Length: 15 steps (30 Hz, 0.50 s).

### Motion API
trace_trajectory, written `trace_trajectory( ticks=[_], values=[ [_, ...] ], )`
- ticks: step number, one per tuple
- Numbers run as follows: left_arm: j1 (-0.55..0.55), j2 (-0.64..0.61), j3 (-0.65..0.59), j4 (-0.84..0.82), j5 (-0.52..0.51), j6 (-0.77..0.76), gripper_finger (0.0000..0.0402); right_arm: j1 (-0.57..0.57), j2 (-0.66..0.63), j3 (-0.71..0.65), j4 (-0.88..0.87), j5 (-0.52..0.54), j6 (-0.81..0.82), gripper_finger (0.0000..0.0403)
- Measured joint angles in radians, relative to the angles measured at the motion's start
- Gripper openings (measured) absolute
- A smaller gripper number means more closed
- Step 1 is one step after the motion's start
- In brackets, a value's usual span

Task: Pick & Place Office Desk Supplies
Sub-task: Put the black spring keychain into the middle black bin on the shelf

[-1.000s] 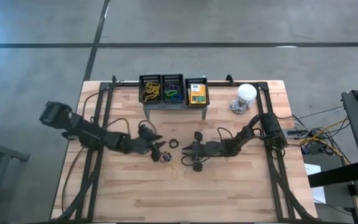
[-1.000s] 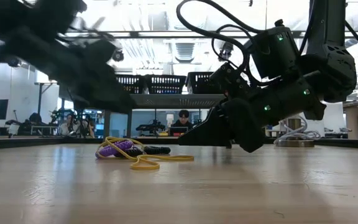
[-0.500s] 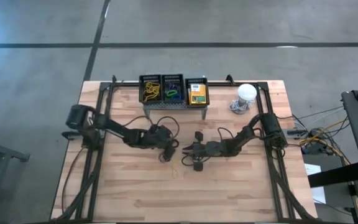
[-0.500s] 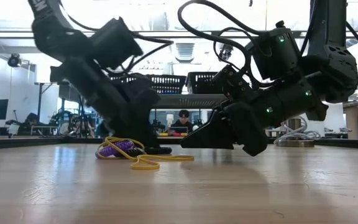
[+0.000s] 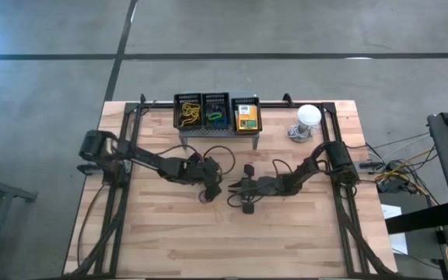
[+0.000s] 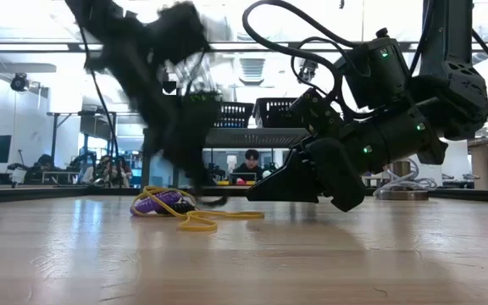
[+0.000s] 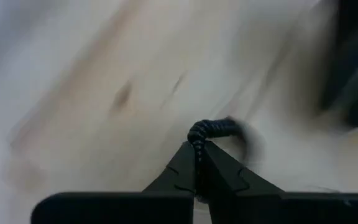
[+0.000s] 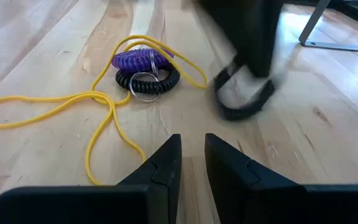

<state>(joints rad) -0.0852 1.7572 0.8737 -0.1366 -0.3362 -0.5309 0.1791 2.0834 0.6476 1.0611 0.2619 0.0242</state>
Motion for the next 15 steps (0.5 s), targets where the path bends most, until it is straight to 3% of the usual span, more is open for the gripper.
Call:
trace_trajectory(
  ticks=[3,8,15],
  values=[
    [0.0,-0.08,0.137,-0.152,-0.039,0.056,0.0014,0.0,0.0,0.0,0.0,0.0,0.002,0.0063],
    [-0.001,-0.135,0.374,-0.37,-0.255,0.144,0.0014,0.0,0.0,0.0,0.001,0.0,0.002,0.0063],
    [0.099,-0.135,0.53,-0.376,-0.56,0.474,0.0018,0.0,0.0,0.0,0.006,-0.002,0.023,0.0062]
  ],
)
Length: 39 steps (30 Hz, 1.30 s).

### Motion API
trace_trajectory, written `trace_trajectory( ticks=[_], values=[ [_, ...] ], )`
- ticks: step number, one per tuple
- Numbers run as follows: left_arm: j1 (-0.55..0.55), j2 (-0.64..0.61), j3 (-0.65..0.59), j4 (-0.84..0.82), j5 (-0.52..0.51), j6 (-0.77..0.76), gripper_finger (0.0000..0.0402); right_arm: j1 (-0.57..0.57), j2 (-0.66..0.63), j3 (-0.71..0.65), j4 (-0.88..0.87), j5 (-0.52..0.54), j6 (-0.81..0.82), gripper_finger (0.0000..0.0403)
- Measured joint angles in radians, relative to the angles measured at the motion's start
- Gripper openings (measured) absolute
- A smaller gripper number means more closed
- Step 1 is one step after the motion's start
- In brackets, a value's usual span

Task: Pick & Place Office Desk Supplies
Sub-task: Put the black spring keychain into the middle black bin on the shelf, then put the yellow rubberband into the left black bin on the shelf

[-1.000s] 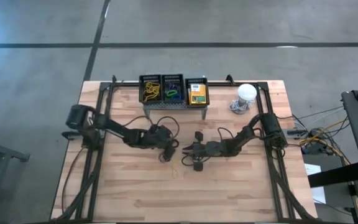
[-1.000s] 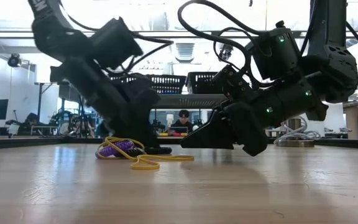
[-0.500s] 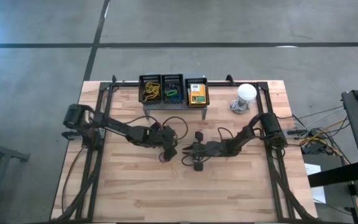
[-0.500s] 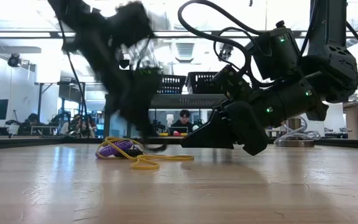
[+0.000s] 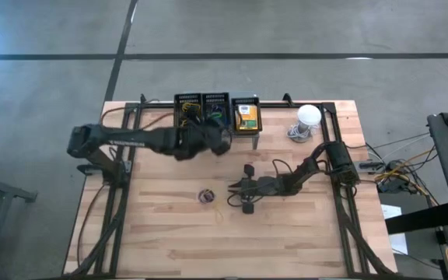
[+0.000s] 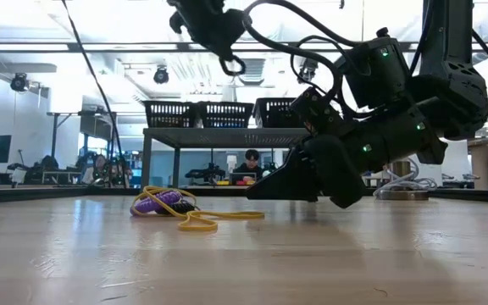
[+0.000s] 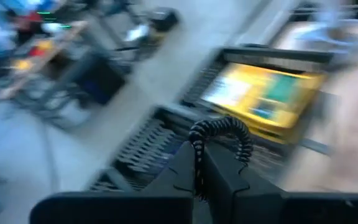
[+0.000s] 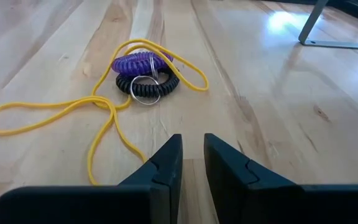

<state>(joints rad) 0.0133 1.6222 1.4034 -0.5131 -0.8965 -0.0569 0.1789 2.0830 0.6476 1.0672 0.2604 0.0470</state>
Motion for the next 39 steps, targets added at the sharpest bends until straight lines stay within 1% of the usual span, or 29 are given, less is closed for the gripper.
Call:
trace_trajectory(
  ticks=[2,4,6,9,12,14,17,20,22,25,28,30,34,37,39],
  values=[
    [0.053,-0.001,0.01,0.006,-0.023,0.022,0.0025,0.0,0.0,0.0,0.001,0.0,0.002,0.0064],
    [0.112,-0.001,0.001,0.007,-0.004,0.024,0.0032,0.0,0.0,0.0,0.001,0.0,0.002,0.0065],
    [0.171,0.0,-0.015,0.002,0.061,0.018,0.0041,0.0,0.0,0.0,0.001,0.0,0.002,0.0065],
    [0.246,0.0,-0.035,0.004,0.206,0.004,0.0054,0.0,0.0,0.0,0.001,-0.001,0.002,0.0063],
    [0.294,0.0,-0.047,-0.001,0.314,0.0,0.0075,0.0,0.0,0.0,0.001,-0.002,0.002,0.006],
    [0.315,0.0,-0.049,-0.002,0.34,-0.004,0.0093,0.0,0.0,0.0,0.001,-0.003,0.003,0.0059],
    [0.323,-0.002,-0.043,-0.028,0.341,-0.031,0.0122,0.0,0.0,0.0,0.001,-0.003,0.005,0.006],
    [0.316,-0.022,-0.032,-0.047,0.351,-0.067,0.0146,0.0,0.0,0.0,0.001,-0.003,0.005,0.0061],
    [0.297,-0.048,-0.027,-0.054,0.368,-0.118,0.0155,0.0,0.0,0.0,0.001,-0.003,0.006,0.0061],
    [0.237,-0.097,-0.037,-0.067,0.397,-0.176,0.0158,0.0,0.0,0.0,-0.002,-0.003,0.006,0.0059],
    [0.119,-0.135,-0.079,-0.045,0.385,-0.226,0.0152,0.0,0.0,0.0,-0.002,-0.008,0.006,0.006],
    [0.023,-0.149,-0.117,-0.017,0.358,-0.257,0.0146,0.0,0.0,0.0,0.01,-0.008,-0.011,0.0062],
    [-0.182,-0.146,-0.216,0.067,0.266,-0.329,0.0136,0.0,-0.001,0.024,0.048,-0.008,-0.127,0.0063],
    [-0.32,-0.141,-0.323,0.186,0.203,-0.371,0.0134,0.0,-0.001,0.047,0.043,-0.008,-0.194,0.0061],
    [-0.4,-0.141,-0.403,0.279,0.184,-0.388,0.0134,0.0,-0.001,0.065,0.045,-0.008,-0.229,0.0059]
  ],
)
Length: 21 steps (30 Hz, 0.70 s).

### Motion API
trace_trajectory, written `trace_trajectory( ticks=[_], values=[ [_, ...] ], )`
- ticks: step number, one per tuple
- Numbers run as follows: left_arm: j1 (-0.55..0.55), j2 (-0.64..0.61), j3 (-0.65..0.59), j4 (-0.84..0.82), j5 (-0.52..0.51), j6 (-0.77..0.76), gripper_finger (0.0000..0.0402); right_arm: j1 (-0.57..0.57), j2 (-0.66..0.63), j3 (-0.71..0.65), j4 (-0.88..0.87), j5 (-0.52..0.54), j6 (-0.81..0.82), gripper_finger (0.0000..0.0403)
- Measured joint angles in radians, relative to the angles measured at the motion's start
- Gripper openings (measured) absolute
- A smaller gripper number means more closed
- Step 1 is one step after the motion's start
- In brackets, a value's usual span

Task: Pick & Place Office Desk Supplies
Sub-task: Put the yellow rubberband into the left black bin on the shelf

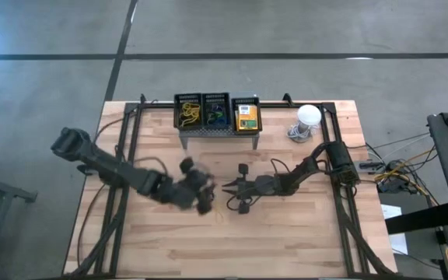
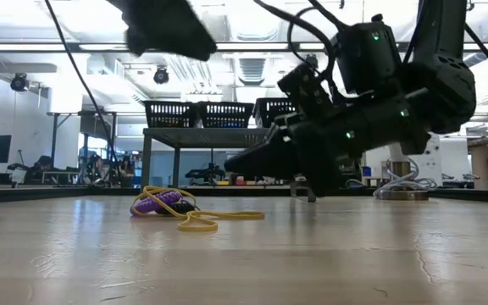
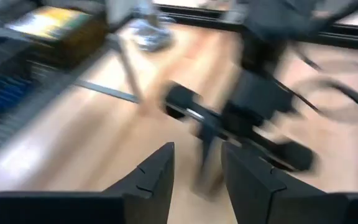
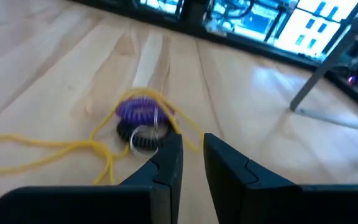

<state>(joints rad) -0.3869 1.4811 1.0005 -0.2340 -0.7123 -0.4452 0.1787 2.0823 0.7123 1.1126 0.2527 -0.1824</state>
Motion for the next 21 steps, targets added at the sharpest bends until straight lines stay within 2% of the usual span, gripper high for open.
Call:
trace_trajectory(
  ticks=[3,6,12,14,17,21],
  values=[
    [-0.095,0.0,-0.115,0.125,-0.004,-0.046,0.0133,0.001,-0.016,0.01,-0.01,0.0,0.026,0.0059],
    [-0.169,0.0,-0.226,0.248,-0.009,-0.169,0.0133,0.009,-0.056,0.01,-0.052,0.001,0.124,0.0062],
    [-0.225,0.0,-0.408,0.47,-0.059,-0.321,0.0133,0.042,-0.106,0.004,-0.203,0.0,0.154,0.0065],
    [-0.225,0.0,-0.445,0.507,-0.058,-0.349,0.0133,0.047,-0.106,0.004,-0.196,-0.003,0.148,0.0064],
    [-0.225,0.0,-0.468,0.512,-0.058,-0.363,0.0133,0.048,-0.105,0.004,-0.182,-0.07,0.092,0.0069],
    [-0.224,0.0,-0.47,0.504,-0.056,-0.314,0.0133,0.047,-0.117,0.022,-0.193,-0.13,0.084,0.0096]
  ],
)
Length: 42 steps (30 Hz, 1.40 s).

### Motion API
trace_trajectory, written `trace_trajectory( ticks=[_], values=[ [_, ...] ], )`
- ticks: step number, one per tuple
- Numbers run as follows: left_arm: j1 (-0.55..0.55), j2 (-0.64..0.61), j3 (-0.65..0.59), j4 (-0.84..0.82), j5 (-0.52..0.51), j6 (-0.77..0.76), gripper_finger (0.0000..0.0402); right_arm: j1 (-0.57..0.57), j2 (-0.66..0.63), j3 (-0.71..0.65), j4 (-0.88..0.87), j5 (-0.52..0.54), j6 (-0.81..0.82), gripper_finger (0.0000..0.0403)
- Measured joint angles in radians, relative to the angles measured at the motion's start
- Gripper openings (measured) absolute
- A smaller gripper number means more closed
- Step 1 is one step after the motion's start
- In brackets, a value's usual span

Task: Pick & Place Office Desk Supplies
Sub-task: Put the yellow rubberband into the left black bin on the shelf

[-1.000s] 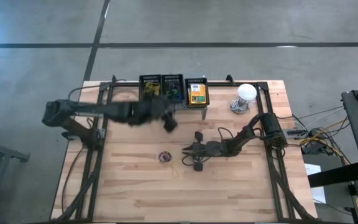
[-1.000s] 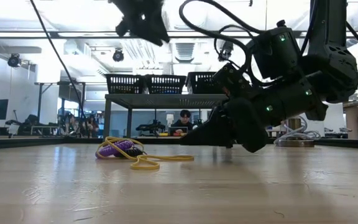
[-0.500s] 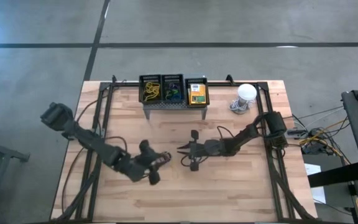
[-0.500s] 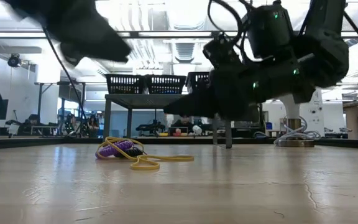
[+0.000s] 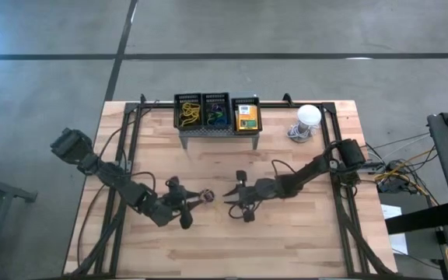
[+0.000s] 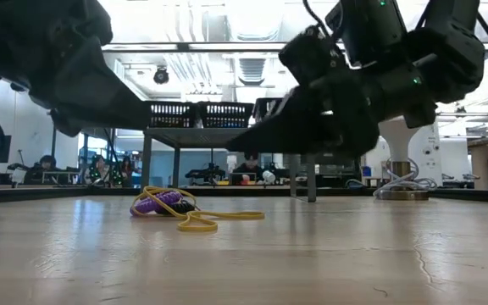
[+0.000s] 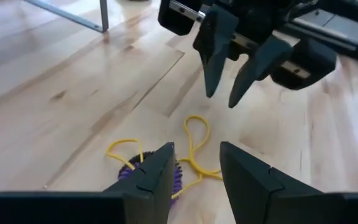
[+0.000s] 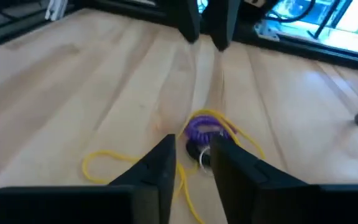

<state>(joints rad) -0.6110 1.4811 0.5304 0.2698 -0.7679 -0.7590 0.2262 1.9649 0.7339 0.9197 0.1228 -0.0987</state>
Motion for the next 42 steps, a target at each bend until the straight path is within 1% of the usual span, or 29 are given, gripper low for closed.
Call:
trace_trajectory(
  ticks=[1,3,7,10,12,15,17,20,23,26,29,31,32,35,37,40,42],
  values=[
    [0.004,0.0,0.0,-0.001,0.0,0.017,0.0133,-0.001,0.0,0.007,-0.01,-0.003,0.001,0.0105],
    [0.011,0.0,0.0,-0.002,0.0,0.061,0.0133,-0.004,0.0,0.025,-0.086,-0.004,0.002,0.0123],
    [0.04,0.0,0.0,-0.005,-0.003,0.162,0.0133,-0.005,-0.005,0.076,-0.338,-0.003,0.08,0.0162],
    [0.061,0.0,0.0,-0.005,-0.026,0.15,0.0133,-0.004,-0.01,0.125,-0.482,-0.005,0.092,0.0188],
    [0.066,0.0,0.0,-0.005,-0.029,0.116,0.0133,-0.005,-0.01,0.153,-0.556,-0.025,0.062,0.02],
    [0.065,0.0,0.0,-0.005,-0.029,0.081,0.0133,-0.009,0.001,0.188,-0.607,-0.039,0.023,0.0208],
    [0.065,0.0,0.0,-0.005,-0.029,0.085,0.0133,-0.017,0.013,0.204,-0.623,-0.057,0.019,0.0208],
    [0.071,0.0,0.0,-0.002,-0.029,0.127,0.0133,-0.033,0.031,0.22,-0.638,-0.099,-0.003,0.0195],
    [0.077,0.0,0.0,0.0,-0.029,0.161,0.0133,-0.051,0.042,0.238,-0.661,-0.118,-0.034,0.0163],
    [0.077,0.0,0.0,0.001,-0.029,0.203,0.0133,-0.065,0.041,0.247,-0.684,-0.131,-0.041,0.0117],
    [0.083,0.0,0.001,0.003,-0.037,0.221,0.0133,-0.073,0.037,0.257,-0.704,-0.127,-0.065,0.0062],
    [0.089,0.0,0.009,0.007,-0.041,0.259,0.0133,-0.075,0.037,0.271,-0.723,-0.118,-0.086,0.0027],
    [0.092,0.0,0.013,0.019,-0.041,0.283,0.0133,-0.075,0.037,0.283,-0.74,-0.113,-0.096,0.0018],
    [0.094,0.0,0.027,0.055,-0.041,0.367,0.0133,-0.075,0.032,0.325,-0.814,-0.084,-0.105,0.0013],
    [0.094,0.0,0.04,0.079,-0.04,0.412,0.0133,-0.075,0.013,0.342,-0.86,-0.035,-0.107,0.0009],
    [0.093,0.0,0.059,0.08,-0.022,0.446,0.0133,-0.065,-0.054,0.34,-0.864,0.039,-0.106,0.0008],
    [0.093,0.0,0.066,0.081,-0.005,0.45,0.0133,-0.059,-0.108,0.311,-0.836,0.046,-0.097,0.0008]
  ],
)
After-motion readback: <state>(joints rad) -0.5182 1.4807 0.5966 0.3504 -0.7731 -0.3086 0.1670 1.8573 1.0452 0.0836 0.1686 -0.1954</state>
